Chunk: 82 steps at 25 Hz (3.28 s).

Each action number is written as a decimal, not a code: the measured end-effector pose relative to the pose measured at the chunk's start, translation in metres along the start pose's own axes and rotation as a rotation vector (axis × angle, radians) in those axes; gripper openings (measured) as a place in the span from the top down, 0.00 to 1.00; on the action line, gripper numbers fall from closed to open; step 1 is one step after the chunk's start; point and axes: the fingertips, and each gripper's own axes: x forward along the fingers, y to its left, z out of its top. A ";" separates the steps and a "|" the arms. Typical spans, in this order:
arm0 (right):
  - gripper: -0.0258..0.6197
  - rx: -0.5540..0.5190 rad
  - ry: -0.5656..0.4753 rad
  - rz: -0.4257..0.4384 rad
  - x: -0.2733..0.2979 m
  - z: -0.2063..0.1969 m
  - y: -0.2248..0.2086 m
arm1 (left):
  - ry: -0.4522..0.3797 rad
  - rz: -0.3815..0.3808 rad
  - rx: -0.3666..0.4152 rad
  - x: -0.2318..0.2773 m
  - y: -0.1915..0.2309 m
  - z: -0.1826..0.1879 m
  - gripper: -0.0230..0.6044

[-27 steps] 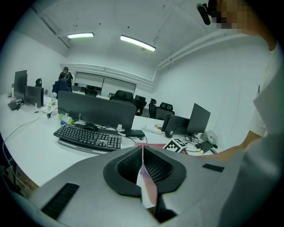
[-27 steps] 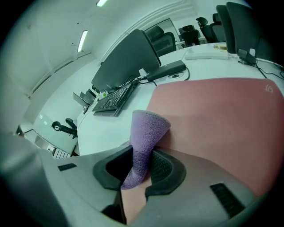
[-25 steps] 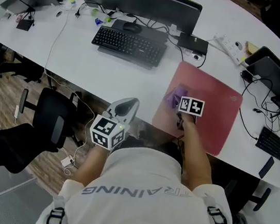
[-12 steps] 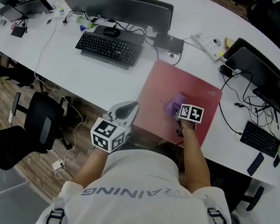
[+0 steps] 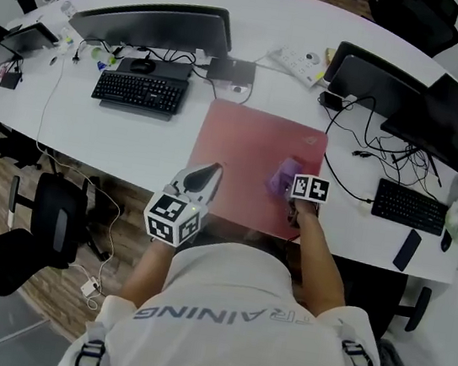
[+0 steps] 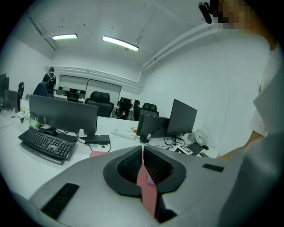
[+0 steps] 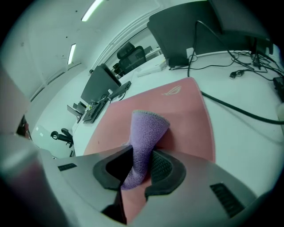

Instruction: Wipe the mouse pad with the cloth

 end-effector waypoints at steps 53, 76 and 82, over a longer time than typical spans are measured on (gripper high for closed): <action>0.80 -0.168 0.172 0.391 0.120 -0.081 0.351 | 0.020 0.186 -0.140 -0.178 0.224 -0.044 0.91; 0.80 -0.117 0.169 0.221 0.125 -0.106 0.279 | 0.067 0.028 -0.127 -0.138 0.182 -0.052 0.91; 0.80 -0.107 0.165 0.204 0.095 -0.106 0.231 | 0.073 0.035 -0.126 -0.122 0.137 -0.052 0.91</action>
